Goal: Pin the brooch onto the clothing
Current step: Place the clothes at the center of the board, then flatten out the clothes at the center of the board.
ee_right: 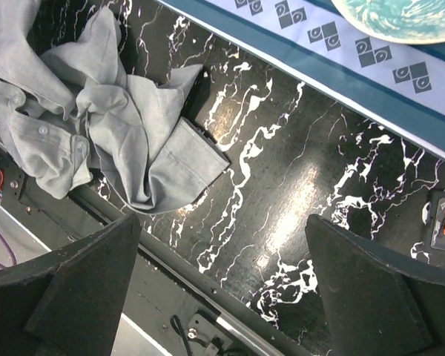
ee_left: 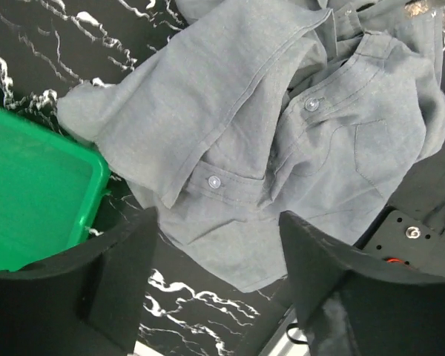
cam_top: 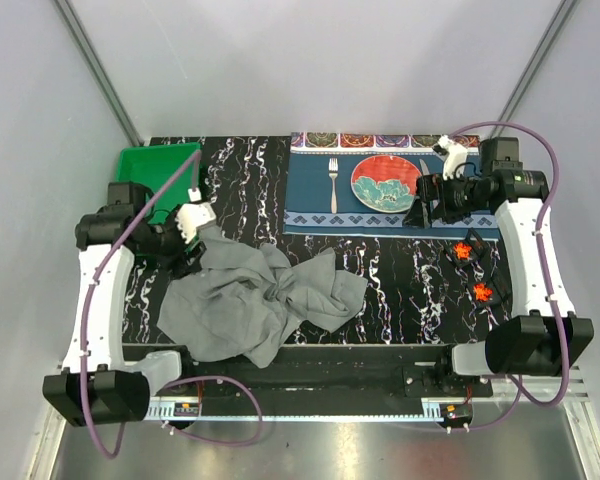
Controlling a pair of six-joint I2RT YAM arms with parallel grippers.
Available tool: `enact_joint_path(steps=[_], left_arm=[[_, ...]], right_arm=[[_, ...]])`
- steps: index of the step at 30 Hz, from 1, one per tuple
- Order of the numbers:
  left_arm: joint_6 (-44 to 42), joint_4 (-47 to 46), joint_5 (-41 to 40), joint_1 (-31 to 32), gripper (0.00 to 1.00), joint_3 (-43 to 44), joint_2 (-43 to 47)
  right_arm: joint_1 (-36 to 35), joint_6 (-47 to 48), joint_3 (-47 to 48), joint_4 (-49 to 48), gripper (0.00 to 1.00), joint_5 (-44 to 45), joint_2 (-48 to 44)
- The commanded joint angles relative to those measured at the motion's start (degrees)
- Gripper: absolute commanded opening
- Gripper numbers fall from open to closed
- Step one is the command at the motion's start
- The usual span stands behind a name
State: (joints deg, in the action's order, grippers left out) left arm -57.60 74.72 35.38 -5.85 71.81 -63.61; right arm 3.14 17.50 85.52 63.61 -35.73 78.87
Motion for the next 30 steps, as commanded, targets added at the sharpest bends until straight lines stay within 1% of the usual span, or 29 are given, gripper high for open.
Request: enact_joint_path(steps=[1, 2, 3, 4, 5, 6, 7, 8, 9, 10, 11, 12, 13, 14, 15, 17, 18, 20, 21, 25, 28, 30], left_arm=[[-5.9, -3.0, -5.3, 8.2, 0.85, 1.9, -0.3], [-3.7, -7.1, -6.4, 11.3, 0.85, 1.6, -0.1], [-1.6, -9.1, -6.0, 14.3, 0.85, 1.1, 0.2], [1.7, -10.9, -2.3, 14.5, 0.85, 0.2, 0.1], [3.9, -15.6, -1.3, 14.5, 0.86, -0.4, -0.5], [6.0, -18.2, -1.2, 14.5, 0.86, -0.9, -1.4], [9.4, -20.2, -2.5, 14.4, 0.86, -0.8, -2.6], [10.6, -22.6, -2.9, 13.9, 0.85, -0.3, -5.5], [11.3, -22.8, -2.4, 11.7, 0.85, 0.6, -7.3], [13.1, -22.7, 0.4, 10.2, 0.85, 3.3, -9.1], [14.6, -22.3, 1.4, 8.7, 0.85, 4.9, -13.0], [16.0, -21.6, 2.1, 6.2, 0.85, 6.7, -14.9], [17.8, -20.5, 3.7, 5.5, 0.85, 10.5, -16.7], [18.6, -18.7, 4.6, 3.5, 0.85, 12.2, -19.7], [19.5, -18.1, 5.7, 0.8, 0.85, 13.4, -20.7], [21.7, -17.5, 8.5, -2.8, 0.85, 15.5, -22.6], [22.4, -17.4, 9.7, -3.7, 0.85, 15.9, -23.0], [22.9, -16.7, 10.8, -5.7, 0.85, 15.8, -23.0], [22.7, -16.6, 10.9, -6.1, 0.85, 15.6, -22.6], [22.7, -16.7, 12.1, -7.8, 0.85, 12.8, -19.8], [22.9, -16.8, 12.5, -8.3, 0.86, 12.0, -18.7], [22.7, -16.8, 12.9, -8.4, 0.86, 11.8, -18.1]], right_arm=[[0.2, 1.6, -1.0, 1.7, 1.0, -2.2, 1.1], [0.1, 1.8, -1.1, 2.1, 1.0, -3.6, 1.6], [-0.1, 2.2, -1.1, 2.9, 0.99, -4.2, 2.1], [-1.5, 2.7, -1.2, 3.3, 0.98, -4.4, 2.4], [-2.5, 4.2, -1.6, 3.8, 0.97, -4.1, 2.6], [-4.5, 4.9, -2.0, 4.1, 0.97, -3.7, 2.6], [-9.2, 5.3, -2.6, 3.5, 0.97, -3.0, 2.4], [-11.5, 5.1, -4.5, 2.4, 0.97, -0.9, 1.8], [-14.4, 5.0, -5.5, -0.6, 0.97, 0.3, 1.7], [-16.7, 4.8, -6.2, -1.8, 0.97, 1.4, 1.9], [-21.7, 5.1, -6.9, -2.8, 0.96, 3.6, 3.5], [-23.9, 5.4, -6.8, -3.6, 0.96, 4.5, 4.6], [-26.1, 5.5, -6.6, -3.6, 0.94, 5.4, 6.0], [-28.4, 6.0, -6.0, -3.8, 0.92, 6.9, 8.9], [-32.5, 6.1, -5.9, -4.4, 0.91, 7.4, 10.1], [-36.9, 6.1, -6.0, -7.0, 0.91, 9.6, 13.2], [-40.6, 6.0, -6.0, -8.1, 0.92, 10.1, 14.0], [-43.8, 5.6, -6.2, -11.0, 0.92, 10.9, 16.5], [-46.8, 5.4, -6.2, -12.1, 0.93, 11.5, 17.4], [-51.9, 5.8, -4.7, -14.1, 0.92, 16.2, 24.5], [-53.8, 5.3, -3.6, -14.0, 0.9, 18.1, 28.5], [-54.7, 5.0, -4.2, -14.1, 0.89, 19.0, 29.6]])
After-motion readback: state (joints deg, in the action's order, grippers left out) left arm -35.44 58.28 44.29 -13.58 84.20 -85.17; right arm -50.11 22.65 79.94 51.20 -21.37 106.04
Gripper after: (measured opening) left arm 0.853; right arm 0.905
